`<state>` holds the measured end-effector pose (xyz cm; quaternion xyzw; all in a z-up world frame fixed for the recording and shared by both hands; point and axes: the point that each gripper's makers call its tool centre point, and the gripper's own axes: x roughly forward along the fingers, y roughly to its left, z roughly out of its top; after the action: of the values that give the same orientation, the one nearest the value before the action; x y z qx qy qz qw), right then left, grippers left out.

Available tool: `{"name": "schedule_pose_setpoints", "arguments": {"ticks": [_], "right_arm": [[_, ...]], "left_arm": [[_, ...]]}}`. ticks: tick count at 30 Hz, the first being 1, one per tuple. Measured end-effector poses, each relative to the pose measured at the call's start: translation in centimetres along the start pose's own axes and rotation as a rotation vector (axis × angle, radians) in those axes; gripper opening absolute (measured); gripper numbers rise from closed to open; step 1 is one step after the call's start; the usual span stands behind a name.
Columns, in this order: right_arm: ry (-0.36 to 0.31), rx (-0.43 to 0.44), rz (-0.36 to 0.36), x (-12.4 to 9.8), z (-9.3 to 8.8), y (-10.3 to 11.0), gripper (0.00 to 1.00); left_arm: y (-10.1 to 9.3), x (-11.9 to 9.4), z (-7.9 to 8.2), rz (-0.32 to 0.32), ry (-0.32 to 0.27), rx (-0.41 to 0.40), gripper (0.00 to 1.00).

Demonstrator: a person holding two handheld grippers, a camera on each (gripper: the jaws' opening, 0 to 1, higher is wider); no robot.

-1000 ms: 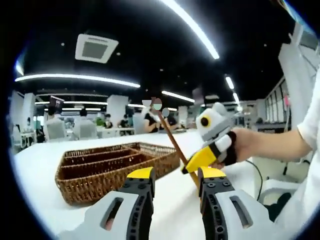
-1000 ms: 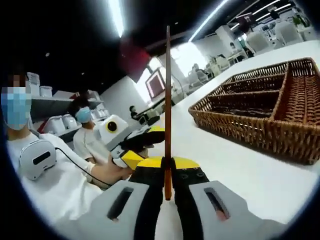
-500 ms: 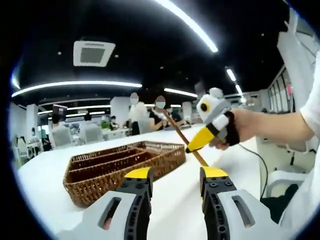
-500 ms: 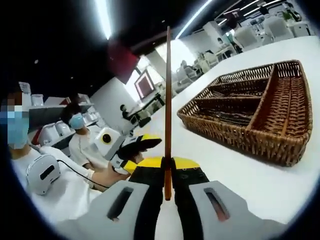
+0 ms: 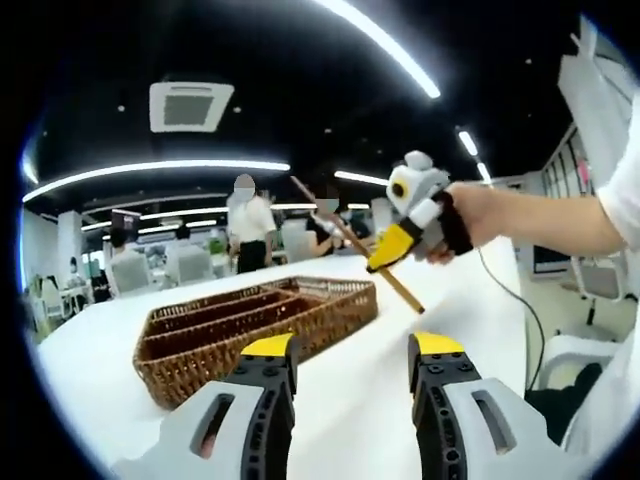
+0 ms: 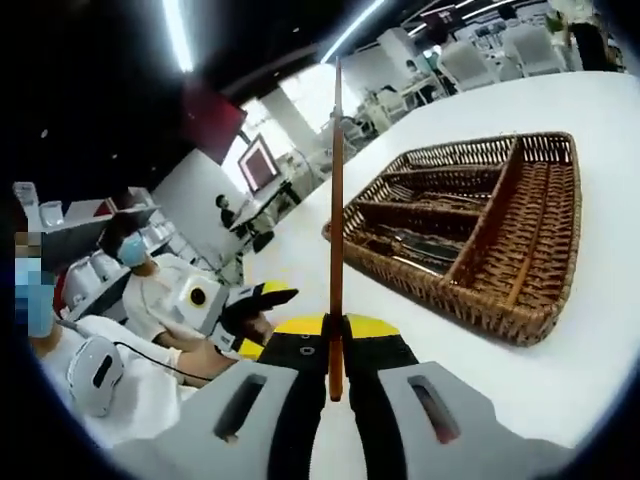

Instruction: Arrange the knives, forks, and spoons in their matching storage slots by inserting each utensil handle-first until every utensil is classified and aligned in the correct compartment

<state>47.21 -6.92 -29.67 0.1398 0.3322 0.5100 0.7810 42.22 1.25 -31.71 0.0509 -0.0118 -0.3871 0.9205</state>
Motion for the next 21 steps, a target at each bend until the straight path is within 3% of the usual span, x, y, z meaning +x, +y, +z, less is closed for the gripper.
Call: {"name": "schedule_pose_setpoints", "arguments": {"ticks": [21], "right_arm": [[0.092, 0.088, -0.129, -1.1, 3.7, -4.4, 0.05]], "left_arm": [[-0.1, -0.4, 0.0, 0.013, 0.000, 0.039, 0.44]]}}
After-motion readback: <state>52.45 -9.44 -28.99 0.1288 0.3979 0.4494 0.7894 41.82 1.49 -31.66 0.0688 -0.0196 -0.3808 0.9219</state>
